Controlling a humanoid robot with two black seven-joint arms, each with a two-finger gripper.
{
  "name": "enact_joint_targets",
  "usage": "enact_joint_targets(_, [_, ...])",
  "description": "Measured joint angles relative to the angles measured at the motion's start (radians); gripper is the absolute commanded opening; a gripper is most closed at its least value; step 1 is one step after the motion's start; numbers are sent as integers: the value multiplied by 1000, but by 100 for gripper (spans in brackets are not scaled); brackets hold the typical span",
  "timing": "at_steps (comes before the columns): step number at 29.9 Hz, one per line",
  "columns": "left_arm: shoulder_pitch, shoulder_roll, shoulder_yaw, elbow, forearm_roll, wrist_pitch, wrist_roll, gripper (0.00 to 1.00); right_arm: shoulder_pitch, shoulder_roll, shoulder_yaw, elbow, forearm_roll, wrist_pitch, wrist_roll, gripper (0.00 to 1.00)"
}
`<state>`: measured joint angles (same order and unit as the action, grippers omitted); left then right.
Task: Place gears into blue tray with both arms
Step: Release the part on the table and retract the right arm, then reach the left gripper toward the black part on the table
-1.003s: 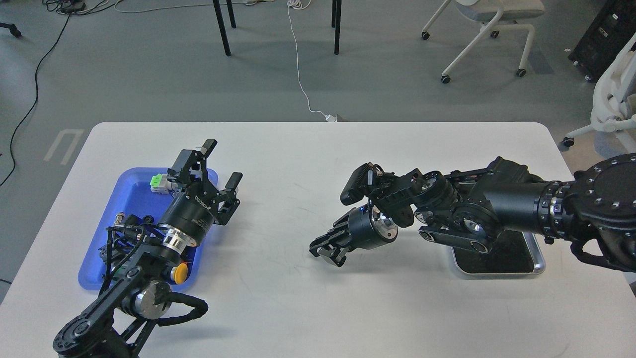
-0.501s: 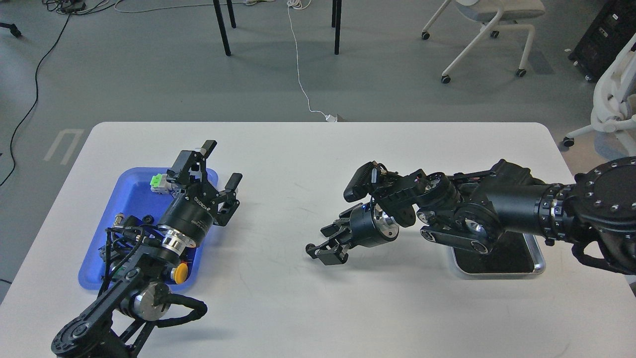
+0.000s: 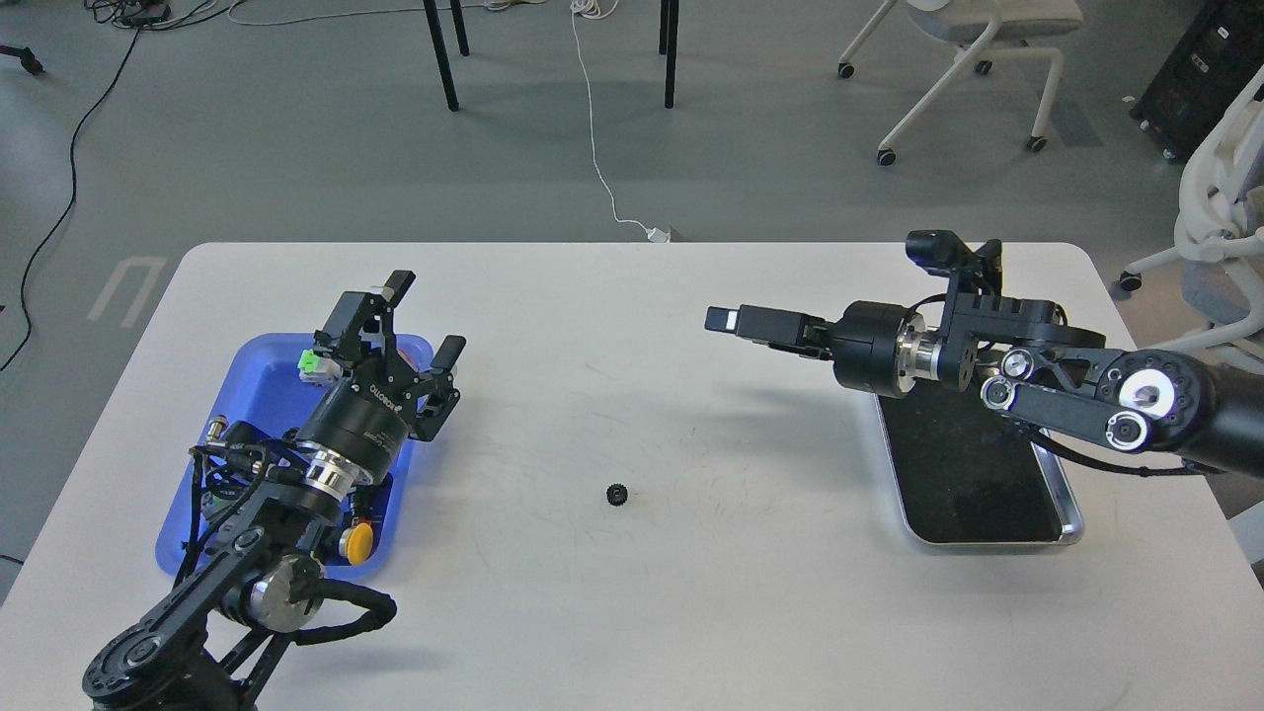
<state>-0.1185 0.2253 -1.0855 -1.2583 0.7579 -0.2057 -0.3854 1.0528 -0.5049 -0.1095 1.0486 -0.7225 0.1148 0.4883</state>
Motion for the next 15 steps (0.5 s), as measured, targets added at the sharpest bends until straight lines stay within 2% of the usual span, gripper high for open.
enact_joint_targets(3, [-5, 15, 4, 0, 5, 1, -22, 98, -98, -16, 116, 4, 123, 0, 0, 96])
enact_joint_targets(7, [-34, 52, 21, 1, 53, 1, -74, 98, -327, -5, 394, -1, 320, 4, 1, 97])
enact_joint_targets(10, [-49, 63, 34, 0, 120, 1, -90, 98, -452, 22, 538, -5, 470, 14, 1, 97])
enact_joint_targets(15, [-85, 73, 77, -1, 276, 0, -102, 98, -535, 23, 631, -8, 643, 99, 1, 98])
